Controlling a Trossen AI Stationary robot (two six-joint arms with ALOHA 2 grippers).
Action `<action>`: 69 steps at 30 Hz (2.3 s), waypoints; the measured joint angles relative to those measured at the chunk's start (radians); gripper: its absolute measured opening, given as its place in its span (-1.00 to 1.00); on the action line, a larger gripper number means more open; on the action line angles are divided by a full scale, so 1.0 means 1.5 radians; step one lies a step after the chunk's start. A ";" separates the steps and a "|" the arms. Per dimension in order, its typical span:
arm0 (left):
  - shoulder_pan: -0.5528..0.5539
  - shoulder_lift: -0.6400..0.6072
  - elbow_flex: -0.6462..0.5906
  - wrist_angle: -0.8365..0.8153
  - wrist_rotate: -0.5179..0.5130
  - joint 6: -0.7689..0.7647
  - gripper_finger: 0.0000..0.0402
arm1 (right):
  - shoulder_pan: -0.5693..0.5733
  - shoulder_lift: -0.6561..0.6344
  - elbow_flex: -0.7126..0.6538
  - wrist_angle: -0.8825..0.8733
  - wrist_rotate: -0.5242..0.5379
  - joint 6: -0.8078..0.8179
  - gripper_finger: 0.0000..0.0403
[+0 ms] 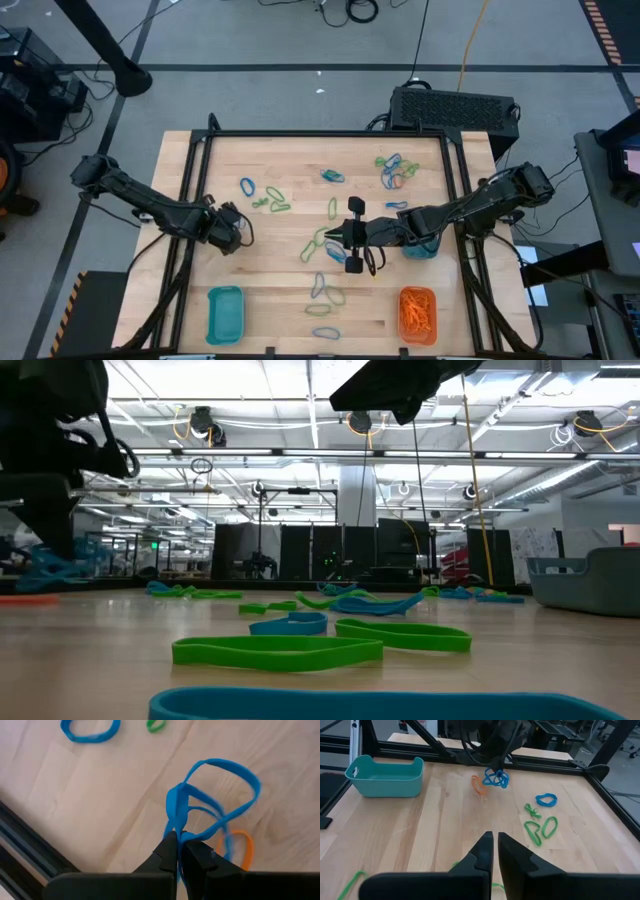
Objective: Sort rubber bands into baskets
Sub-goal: Adjust the blue rubber bands, then put the orange rubber band into the orange bin
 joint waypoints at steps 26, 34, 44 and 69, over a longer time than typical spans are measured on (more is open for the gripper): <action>0.007 0.054 0.027 -0.019 0.033 0.007 -0.25 | 0.000 0.001 0.000 -0.001 -0.032 0.000 -0.91; -0.010 0.054 0.027 0.012 0.110 0.026 -0.25 | 0.000 0.001 0.000 -0.001 -0.067 0.001 -0.91; -0.071 0.054 0.017 0.082 0.129 0.058 -0.25 | 0.000 0.001 0.000 -0.006 -0.067 0.001 -0.91; -0.026 0.053 -0.091 0.227 0.138 0.054 -0.95 | 0.001 0.001 0.000 -0.005 -0.066 -0.026 -0.91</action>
